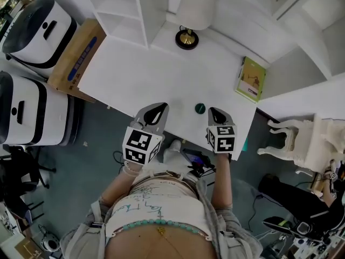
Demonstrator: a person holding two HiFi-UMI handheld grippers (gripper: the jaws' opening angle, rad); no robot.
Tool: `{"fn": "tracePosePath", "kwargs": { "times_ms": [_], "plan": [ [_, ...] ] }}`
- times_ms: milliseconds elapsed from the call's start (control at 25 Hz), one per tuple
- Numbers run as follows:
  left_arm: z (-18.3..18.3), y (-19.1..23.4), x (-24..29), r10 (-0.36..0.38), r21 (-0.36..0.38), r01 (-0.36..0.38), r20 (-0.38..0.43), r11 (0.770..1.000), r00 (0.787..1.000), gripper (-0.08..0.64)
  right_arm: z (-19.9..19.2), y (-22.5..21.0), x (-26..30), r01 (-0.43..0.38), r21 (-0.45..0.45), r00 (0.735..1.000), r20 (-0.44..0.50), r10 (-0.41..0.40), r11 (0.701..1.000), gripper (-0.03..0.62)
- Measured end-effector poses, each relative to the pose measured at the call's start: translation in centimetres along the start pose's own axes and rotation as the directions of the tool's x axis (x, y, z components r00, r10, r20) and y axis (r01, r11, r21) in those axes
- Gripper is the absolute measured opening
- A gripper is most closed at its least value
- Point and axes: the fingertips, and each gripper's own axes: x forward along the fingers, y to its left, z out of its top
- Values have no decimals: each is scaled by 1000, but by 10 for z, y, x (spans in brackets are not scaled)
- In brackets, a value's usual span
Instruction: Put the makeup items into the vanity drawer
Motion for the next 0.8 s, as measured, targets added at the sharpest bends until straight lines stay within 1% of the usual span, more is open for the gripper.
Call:
{"fn": "tracePosePath", "kwargs": {
  "times_ms": [360, 800],
  "plan": [
    [-9, 6, -7, 57, -6, -57, -16, 998, 998, 2, -26, -3, 31, -46, -24, 996, -79, 44, 999, 29],
    [-22, 15, -21, 113, -31, -114, -39, 993, 993, 2, -55, -1, 64, -93, -45, 982, -170, 84, 995, 29]
  ]
}}
